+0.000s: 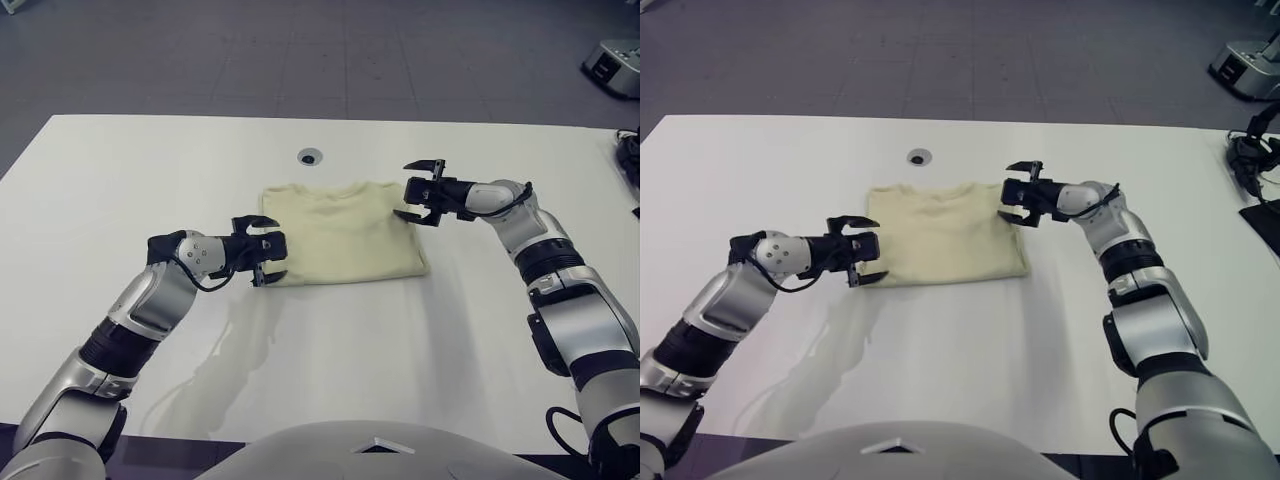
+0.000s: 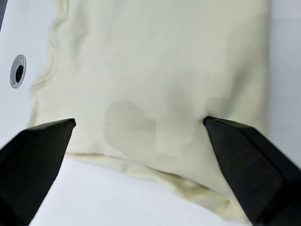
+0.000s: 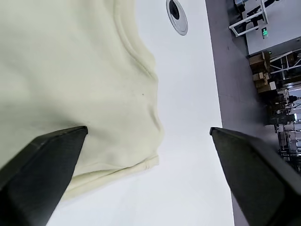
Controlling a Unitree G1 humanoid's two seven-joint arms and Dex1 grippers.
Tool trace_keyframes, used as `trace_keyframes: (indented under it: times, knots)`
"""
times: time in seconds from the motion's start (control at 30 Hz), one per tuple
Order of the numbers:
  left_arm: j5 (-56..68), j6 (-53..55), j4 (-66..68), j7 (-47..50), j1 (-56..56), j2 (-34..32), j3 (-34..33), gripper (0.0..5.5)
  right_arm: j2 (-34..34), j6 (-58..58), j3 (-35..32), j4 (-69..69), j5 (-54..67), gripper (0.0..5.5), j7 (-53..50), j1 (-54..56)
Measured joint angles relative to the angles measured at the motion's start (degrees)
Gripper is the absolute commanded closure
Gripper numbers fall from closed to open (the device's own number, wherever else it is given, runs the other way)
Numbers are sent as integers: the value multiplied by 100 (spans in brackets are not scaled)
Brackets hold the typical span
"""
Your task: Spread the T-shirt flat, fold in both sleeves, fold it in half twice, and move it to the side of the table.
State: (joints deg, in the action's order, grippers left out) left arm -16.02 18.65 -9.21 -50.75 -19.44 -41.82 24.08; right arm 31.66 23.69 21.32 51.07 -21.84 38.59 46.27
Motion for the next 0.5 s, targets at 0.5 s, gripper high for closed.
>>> trace_keyframes:
  times: [0.5]
  knots:
    - [-708,-2251,3396,-37,-2041,261,535,10,1134,-888,330,-4299,949,12,2591,-1844]
